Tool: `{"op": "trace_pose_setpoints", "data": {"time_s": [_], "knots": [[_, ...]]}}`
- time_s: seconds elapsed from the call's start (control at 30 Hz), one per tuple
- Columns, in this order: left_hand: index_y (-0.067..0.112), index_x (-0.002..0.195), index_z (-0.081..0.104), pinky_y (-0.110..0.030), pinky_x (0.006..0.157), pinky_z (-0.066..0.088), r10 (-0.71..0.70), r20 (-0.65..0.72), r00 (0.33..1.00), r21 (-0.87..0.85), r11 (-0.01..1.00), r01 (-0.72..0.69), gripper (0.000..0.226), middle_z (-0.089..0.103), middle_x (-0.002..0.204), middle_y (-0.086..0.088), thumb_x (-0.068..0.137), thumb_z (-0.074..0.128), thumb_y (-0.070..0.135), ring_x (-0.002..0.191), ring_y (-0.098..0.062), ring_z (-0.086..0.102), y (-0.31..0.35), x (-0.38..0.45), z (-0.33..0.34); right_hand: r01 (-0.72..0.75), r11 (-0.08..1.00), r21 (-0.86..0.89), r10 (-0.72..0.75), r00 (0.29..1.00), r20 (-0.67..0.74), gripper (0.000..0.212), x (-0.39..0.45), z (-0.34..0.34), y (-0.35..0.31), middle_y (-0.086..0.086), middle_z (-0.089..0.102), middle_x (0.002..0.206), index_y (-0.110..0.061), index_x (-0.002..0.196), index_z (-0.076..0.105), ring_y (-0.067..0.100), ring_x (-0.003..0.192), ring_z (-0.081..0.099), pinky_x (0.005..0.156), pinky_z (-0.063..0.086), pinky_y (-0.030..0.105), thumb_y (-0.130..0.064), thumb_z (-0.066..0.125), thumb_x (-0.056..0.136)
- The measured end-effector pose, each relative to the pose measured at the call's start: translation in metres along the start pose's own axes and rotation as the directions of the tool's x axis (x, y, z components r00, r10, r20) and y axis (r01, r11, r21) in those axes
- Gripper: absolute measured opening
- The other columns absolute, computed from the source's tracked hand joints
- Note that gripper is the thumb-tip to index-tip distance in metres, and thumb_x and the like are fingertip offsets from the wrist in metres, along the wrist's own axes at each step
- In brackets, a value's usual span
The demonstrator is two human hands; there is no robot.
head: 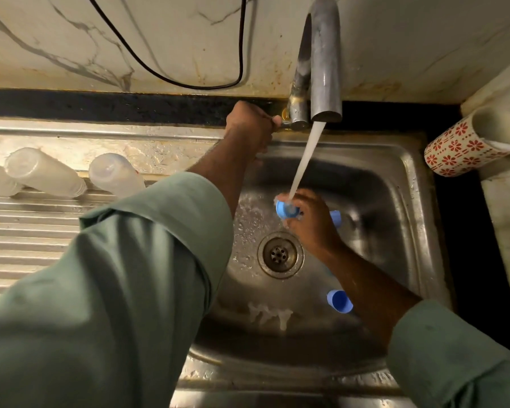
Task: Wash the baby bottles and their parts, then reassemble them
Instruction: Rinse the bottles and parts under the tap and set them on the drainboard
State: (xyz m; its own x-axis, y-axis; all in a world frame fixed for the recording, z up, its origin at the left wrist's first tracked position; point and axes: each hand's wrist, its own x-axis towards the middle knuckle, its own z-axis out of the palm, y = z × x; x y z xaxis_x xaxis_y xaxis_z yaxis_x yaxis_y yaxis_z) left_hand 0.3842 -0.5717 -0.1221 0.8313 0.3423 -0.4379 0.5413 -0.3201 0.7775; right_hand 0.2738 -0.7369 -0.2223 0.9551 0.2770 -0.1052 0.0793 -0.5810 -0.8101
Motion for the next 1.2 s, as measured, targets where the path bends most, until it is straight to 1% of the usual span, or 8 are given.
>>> {"op": "trace_pose_setpoints", "data": {"time_s": [0.3, 0.67, 0.73, 0.87, 1.0, 1.07, 1.1, 1.2], "knots": [[0.018, 0.081, 0.067, -0.036, 0.061, 0.062, 0.007, 0.021, 1.0, -0.007, 1.0, -0.007, 0.017, 0.072, 0.085, -0.004, 0.09, 0.074, 0.03, 0.076, -0.019, 0.072, 0.0, -0.003, -0.002, 0.05, 0.968, -0.246, -0.048, 0.999, 0.015, 0.058, -0.002, 0.001, 0.008, 0.004, 0.054, 0.121, -0.019, 0.128, 0.061, 0.023, 0.114, 0.048, 0.096, 0.043, 0.034, -0.005, 0.077, 0.075], [0.018, 0.081, 0.066, -0.035, 0.057, 0.061, 0.003, 0.019, 1.0, -0.001, 1.0, -0.003, 0.018, 0.071, 0.085, -0.003, 0.09, 0.074, 0.031, 0.073, -0.017, 0.071, 0.001, -0.007, -0.002, -0.294, 0.923, 0.248, 0.301, 0.954, 0.01, 0.039, 0.009, 0.007, -0.022, 0.004, 0.066, 0.102, -0.014, 0.105, 0.067, 0.014, 0.091, 0.065, 0.079, 0.056, 0.029, -0.021, 0.084, 0.071], [0.019, 0.081, 0.066, -0.036, 0.056, 0.062, -0.005, 0.019, 1.0, -0.002, 1.0, 0.006, 0.017, 0.071, 0.085, -0.003, 0.09, 0.074, 0.031, 0.073, -0.018, 0.071, 0.001, -0.008, -0.002, -0.419, 0.759, 0.499, 0.453, 0.89, 0.059, 0.031, 0.013, 0.003, -0.026, 0.007, 0.068, 0.093, -0.009, 0.102, 0.066, 0.013, 0.075, 0.065, 0.064, 0.054, 0.025, -0.023, 0.079, 0.078], [0.017, 0.084, 0.066, -0.036, 0.052, 0.058, -0.008, 0.019, 1.0, -0.001, 1.0, 0.008, 0.015, 0.071, 0.087, -0.004, 0.091, 0.073, 0.029, 0.075, -0.019, 0.07, 0.002, -0.01, -0.003, -0.533, 0.066, 0.843, 0.638, 0.672, 0.375, 0.027, 0.018, -0.003, -0.029, 0.018, 0.06, 0.103, 0.0, 0.113, 0.062, 0.023, 0.08, 0.061, 0.055, 0.055, 0.026, -0.015, 0.065, 0.09], [0.015, 0.089, 0.067, -0.041, 0.059, 0.062, -0.029, 0.022, 0.999, -0.021, 0.999, 0.029, 0.014, 0.071, 0.089, -0.004, 0.091, 0.073, 0.028, 0.078, -0.02, 0.071, 0.002, -0.01, -0.004, -0.511, -0.07, 0.857, 0.641, 0.635, 0.432, 0.023, 0.018, -0.003, -0.027, 0.02, 0.059, 0.108, -0.003, 0.105, 0.06, 0.029, 0.087, 0.064, 0.057, 0.058, 0.03, -0.017, 0.066, 0.088], [0.016, 0.086, 0.065, -0.039, 0.058, 0.062, -0.035, 0.017, 0.999, -0.024, 0.999, 0.036, 0.016, 0.071, 0.087, -0.004, 0.09, 0.074, 0.028, 0.077, -0.019, 0.071, 0.004, -0.011, -0.003, -0.52, -0.025, 0.854, 0.62, 0.662, 0.422, 0.024, 0.017, -0.005, -0.025, 0.02, 0.062, 0.107, -0.003, 0.105, 0.06, 0.029, 0.088, 0.066, 0.058, 0.058, 0.03, -0.017, 0.067, 0.087], [0.016, 0.086, 0.065, -0.037, 0.056, 0.062, -0.044, 0.01, 0.999, -0.032, 0.998, 0.045, 0.016, 0.071, 0.085, -0.004, 0.089, 0.075, 0.028, 0.075, -0.018, 0.071, 0.005, -0.013, -0.003, -0.543, 0.122, 0.831, 0.607, 0.703, 0.37, 0.023, 0.016, -0.005, -0.025, 0.018, 0.065, 0.106, -0.004, 0.105, 0.062, 0.027, 0.088, 0.068, 0.061, 0.059, 0.029, -0.016, 0.068, 0.087], [0.008, 0.092, 0.065, -0.033, 0.06, 0.062, -0.091, 0.012, 0.996, -0.1, 0.991, 0.092, 0.016, 0.071, 0.084, -0.008, 0.092, 0.072, 0.021, 0.071, -0.019, 0.071, 0.006, -0.014, 0.0, -0.365, 0.868, 0.338, 0.364, 0.929, 0.069, 0.035, 0.009, -0.008, -0.021, 0.009, 0.069, 0.108, -0.008, 0.112, 0.066, 0.022, 0.097, 0.067, 0.081, 0.057, 0.03, -0.007, 0.076, 0.079]]}}
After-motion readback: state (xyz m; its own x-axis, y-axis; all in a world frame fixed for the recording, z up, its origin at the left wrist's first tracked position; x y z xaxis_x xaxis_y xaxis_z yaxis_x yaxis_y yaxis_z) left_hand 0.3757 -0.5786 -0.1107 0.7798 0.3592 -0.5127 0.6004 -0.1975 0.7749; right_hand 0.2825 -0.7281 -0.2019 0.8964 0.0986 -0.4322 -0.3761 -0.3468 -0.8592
